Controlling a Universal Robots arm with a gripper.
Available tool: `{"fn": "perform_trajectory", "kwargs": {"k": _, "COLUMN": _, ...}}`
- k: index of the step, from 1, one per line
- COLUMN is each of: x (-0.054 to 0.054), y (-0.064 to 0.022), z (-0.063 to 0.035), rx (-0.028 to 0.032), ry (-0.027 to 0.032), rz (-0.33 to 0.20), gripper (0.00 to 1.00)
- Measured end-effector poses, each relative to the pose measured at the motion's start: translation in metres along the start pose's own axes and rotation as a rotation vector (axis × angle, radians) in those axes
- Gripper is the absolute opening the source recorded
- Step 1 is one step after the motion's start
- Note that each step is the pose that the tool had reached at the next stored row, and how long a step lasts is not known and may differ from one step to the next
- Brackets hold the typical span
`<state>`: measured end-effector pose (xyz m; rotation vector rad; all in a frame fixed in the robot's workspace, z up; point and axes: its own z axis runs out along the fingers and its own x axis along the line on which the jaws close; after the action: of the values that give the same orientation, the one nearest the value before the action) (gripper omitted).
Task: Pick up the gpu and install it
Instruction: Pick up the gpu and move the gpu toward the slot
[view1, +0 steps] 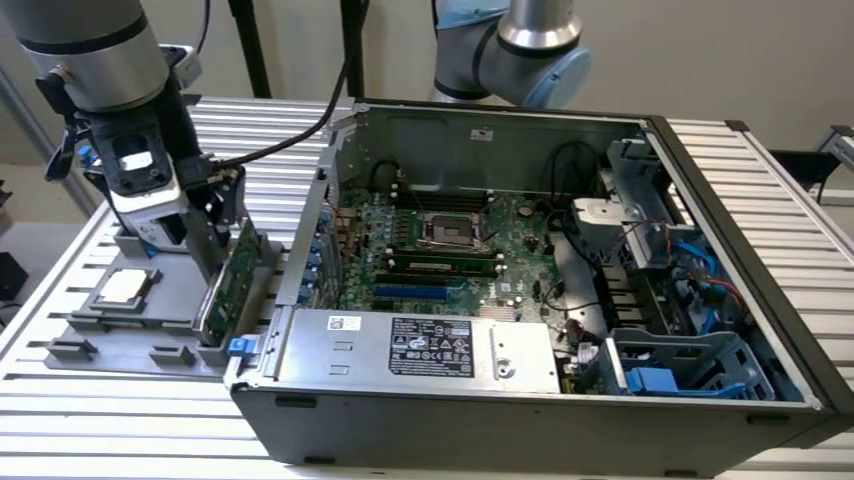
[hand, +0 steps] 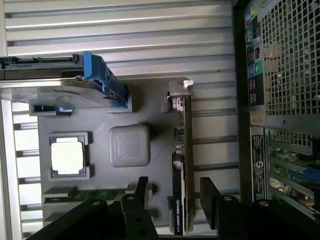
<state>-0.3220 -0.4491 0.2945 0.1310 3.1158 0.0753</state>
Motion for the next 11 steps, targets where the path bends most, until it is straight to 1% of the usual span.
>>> {"fn": "perform_trajectory", "kwargs": {"k": 6, "x": -0.005, "y": -0.0062, "z": 0.0108, "rx": -0.0003, "ry": -0.0025, "rz": 0.003, "gripper": 0.54}}
{"fn": "perform_trajectory", "kwargs": {"k": 11, "x": -0.005, "y": -0.0070, "z": 0.0199, "rx": 0.0001, "ry": -0.0031, "rz": 0.016, "gripper": 0.54}}
